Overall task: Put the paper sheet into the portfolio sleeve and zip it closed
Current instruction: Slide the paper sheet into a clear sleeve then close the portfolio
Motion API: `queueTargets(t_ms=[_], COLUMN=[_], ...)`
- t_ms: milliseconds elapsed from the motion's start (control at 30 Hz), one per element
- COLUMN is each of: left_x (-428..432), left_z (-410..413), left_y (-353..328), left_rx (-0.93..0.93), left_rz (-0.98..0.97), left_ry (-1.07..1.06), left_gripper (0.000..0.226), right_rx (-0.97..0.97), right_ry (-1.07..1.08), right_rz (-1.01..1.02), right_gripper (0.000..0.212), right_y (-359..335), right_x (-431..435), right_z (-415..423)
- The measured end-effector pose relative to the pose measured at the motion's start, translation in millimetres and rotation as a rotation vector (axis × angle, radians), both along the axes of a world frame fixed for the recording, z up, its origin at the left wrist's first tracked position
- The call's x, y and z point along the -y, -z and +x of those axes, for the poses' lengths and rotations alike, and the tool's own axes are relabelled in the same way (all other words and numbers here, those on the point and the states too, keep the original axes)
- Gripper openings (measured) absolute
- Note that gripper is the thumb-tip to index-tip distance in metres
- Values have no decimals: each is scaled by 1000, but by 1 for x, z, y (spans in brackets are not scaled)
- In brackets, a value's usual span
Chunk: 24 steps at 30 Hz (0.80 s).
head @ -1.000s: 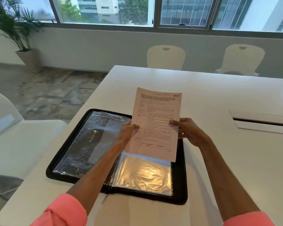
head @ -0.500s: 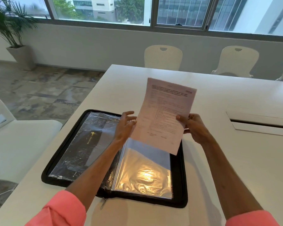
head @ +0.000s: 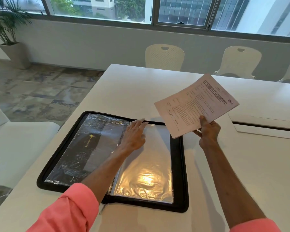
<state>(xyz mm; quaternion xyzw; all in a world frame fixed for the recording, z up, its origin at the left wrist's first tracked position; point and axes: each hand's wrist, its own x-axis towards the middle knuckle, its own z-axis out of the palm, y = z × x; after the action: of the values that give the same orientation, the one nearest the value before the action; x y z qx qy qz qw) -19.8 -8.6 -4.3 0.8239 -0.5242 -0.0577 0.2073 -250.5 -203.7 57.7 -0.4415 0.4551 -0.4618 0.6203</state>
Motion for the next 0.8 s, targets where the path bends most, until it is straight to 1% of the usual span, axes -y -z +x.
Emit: queueTargets(t_ms=[167, 267, 433, 567, 700, 800], left_x=[1, 0, 0, -2, 0, 4], left_z=[0, -1, -1, 1, 3, 4], left_y=[18, 21, 15, 9, 2, 1], left_rx=[123, 153, 149, 107, 95, 60], left_rz=[52, 0, -108, -105, -106, -128], left_ry=[43, 47, 46, 60, 74, 88], left_gripper=[53, 44, 24, 14, 13, 24], right_rx=[8, 16, 35, 62, 86, 98], right_ry=[-2, -1, 8, 9, 7, 7], right_rz=[1, 0, 37, 37, 25, 14], right_gripper=[20, 19, 14, 14, 14, 14], right_y=[0, 2, 5, 1, -3, -8], right_x=[1, 3, 5, 4, 5, 7], right_z=[1, 3, 11, 19, 25, 31])
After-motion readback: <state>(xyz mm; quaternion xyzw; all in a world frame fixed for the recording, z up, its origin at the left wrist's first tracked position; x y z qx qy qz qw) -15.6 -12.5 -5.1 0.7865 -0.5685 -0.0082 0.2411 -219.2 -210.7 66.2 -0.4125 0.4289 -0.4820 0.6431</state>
